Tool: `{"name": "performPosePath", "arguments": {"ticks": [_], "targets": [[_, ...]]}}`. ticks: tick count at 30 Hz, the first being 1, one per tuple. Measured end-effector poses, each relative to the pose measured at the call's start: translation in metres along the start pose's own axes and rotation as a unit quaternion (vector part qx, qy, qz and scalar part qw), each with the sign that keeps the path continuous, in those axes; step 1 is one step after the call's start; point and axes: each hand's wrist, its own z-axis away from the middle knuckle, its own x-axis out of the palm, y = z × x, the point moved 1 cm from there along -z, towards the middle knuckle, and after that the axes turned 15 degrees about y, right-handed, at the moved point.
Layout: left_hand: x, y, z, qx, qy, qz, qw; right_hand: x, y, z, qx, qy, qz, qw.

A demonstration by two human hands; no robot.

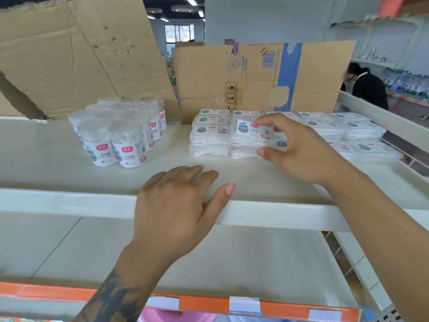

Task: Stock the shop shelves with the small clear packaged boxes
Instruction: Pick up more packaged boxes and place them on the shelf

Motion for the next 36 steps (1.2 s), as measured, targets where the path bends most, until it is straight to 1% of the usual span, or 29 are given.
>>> {"name": "performPosePath", "arguments": {"ticks": [3, 9, 13, 17, 24, 28, 30, 33, 36], "targets": [[0.002, -0.001, 0.002, 0.0, 0.015, 0.0, 1.0, 0.001, 0.0, 0.0, -0.01, 0.001, 0.022, 1.0], [0.005, 0.001, 0.004, -0.003, 0.044, -0.006, 0.999, 0.006, 0.008, 0.0, -0.006, -0.009, 0.022, 1.0], [0.005, 0.004, 0.004, -0.005, 0.064, -0.011, 0.998, 0.012, 0.008, 0.0, -0.03, -0.014, 0.016, 0.999], [0.005, 0.006, 0.005, -0.005, 0.05, -0.012, 0.999, 0.014, 0.005, -0.001, -0.018, -0.005, 0.072, 0.997], [0.005, 0.007, 0.002, -0.015, 0.025, -0.031, 0.999, 0.014, 0.001, -0.001, -0.019, -0.006, 0.112, 0.994], [0.004, 0.006, 0.002, -0.024, 0.013, -0.019, 0.999, 0.013, 0.0, 0.003, -0.01, -0.011, 0.124, 0.992], [0.004, 0.006, 0.001, -0.024, 0.005, -0.019, 1.0, 0.008, -0.003, 0.006, -0.016, 0.021, 0.131, 0.991], [0.004, 0.002, 0.0, -0.013, -0.001, -0.018, 1.0, 0.003, -0.02, 0.019, -0.029, 0.096, 0.104, 0.99], [0.002, -0.003, 0.004, 0.009, -0.009, 0.003, 1.0, 0.015, -0.05, 0.051, -0.069, 0.132, 0.107, 0.983]]}}
